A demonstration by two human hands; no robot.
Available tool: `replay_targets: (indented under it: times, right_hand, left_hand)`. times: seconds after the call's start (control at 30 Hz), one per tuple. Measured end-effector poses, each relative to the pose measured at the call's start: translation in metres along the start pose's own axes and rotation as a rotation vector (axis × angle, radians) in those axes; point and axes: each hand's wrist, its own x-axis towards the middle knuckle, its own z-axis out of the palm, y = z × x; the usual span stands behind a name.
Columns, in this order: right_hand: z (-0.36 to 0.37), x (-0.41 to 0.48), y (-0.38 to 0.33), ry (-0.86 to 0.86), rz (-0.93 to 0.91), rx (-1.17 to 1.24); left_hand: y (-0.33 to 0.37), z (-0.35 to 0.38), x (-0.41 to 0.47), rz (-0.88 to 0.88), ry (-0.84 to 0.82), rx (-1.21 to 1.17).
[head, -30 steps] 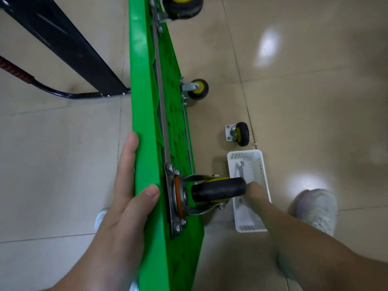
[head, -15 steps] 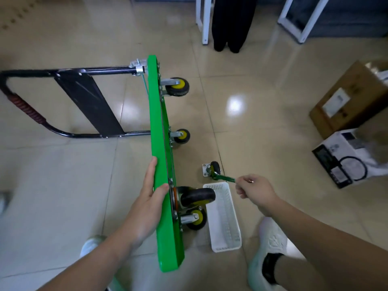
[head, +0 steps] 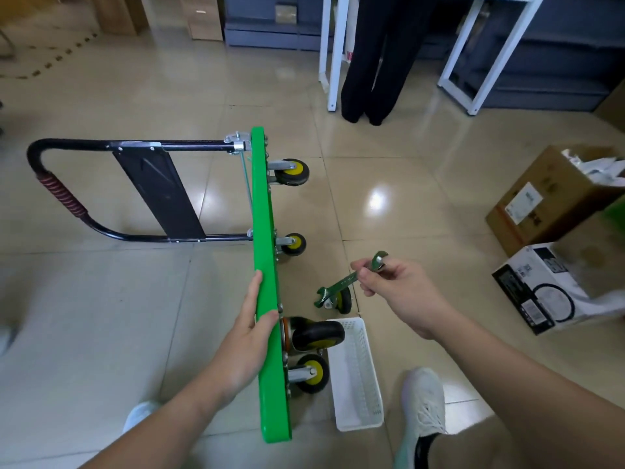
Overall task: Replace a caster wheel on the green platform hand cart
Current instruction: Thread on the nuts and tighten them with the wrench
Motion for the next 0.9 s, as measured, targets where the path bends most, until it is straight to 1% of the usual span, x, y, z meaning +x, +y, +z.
replay_targets:
  times: [0.1,0.2,0.33,0.5,0.73,0.83,0.9]
  right_hand:
    - [0.012,0.001,-0.012,-0.090,-0.051,-0.036]
    - [0.020,0.005,-0.013,-0.133,-0.061,-0.062]
    - [0.031,0.006,-0.016,-0.150,-0.068,-0.028]
    - [0.046,0.001,-0.021,-0.173,-0.146,0.011]
    - [0.059,0.005,-0.015,-0.194,-0.223,-0.082]
    - [0.066,0.007,-0.017,-0.209,-0.249,-0.076]
    - [0.072,0.009,-0.019,-0.237,-0.232,-0.058]
  left_hand:
    - [-0.002,0.000,0.001,0.010,0.005,-0.004]
    - [-0.002,0.000,0.000,0.006,0.014,0.008]
    - [-0.004,0.000,0.000,-0.003,0.010,0.000]
    - [-0.006,0.001,0.002,0.021,0.016,0.004]
    - [-0.007,0.000,0.001,0.021,0.023,0.022]
    - [-0.007,0.000,0.002,0.026,0.041,0.026]
    - [-0.007,0.000,0.002,0.025,0.040,0.019]
